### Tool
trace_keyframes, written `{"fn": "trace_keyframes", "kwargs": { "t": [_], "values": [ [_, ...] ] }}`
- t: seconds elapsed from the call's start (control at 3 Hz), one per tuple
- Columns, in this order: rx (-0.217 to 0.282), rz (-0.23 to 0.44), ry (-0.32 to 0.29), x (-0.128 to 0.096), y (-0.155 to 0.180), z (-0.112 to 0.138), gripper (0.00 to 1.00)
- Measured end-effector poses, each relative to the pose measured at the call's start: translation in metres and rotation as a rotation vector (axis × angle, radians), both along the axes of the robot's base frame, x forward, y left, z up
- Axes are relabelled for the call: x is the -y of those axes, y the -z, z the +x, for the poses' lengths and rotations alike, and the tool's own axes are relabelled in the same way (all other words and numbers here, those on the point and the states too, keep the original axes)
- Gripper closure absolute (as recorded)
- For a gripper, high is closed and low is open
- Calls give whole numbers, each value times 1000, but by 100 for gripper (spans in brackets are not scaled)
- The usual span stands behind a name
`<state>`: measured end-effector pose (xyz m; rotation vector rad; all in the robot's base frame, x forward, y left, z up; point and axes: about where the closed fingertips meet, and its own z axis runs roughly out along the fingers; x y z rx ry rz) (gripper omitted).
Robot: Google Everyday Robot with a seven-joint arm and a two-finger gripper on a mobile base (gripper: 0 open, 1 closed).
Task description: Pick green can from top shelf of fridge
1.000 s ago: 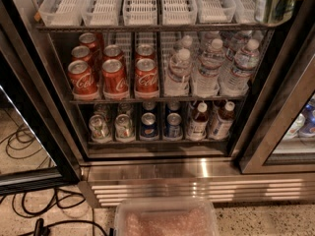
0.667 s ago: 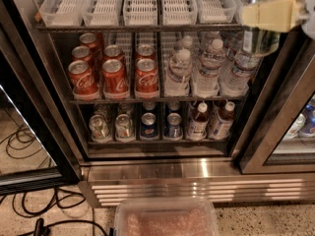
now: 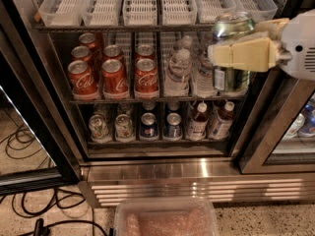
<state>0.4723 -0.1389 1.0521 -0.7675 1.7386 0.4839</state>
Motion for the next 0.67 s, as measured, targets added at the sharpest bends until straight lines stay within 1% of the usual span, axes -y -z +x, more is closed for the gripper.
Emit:
{"fn": "trace_keyframes", "kwargs": {
  "t": [0.33, 0.67],
  "values": [
    [-19, 77, -210, -39, -16, -34, 100],
    [-53, 175, -404, -66, -35, -69, 100]
  ]
}}
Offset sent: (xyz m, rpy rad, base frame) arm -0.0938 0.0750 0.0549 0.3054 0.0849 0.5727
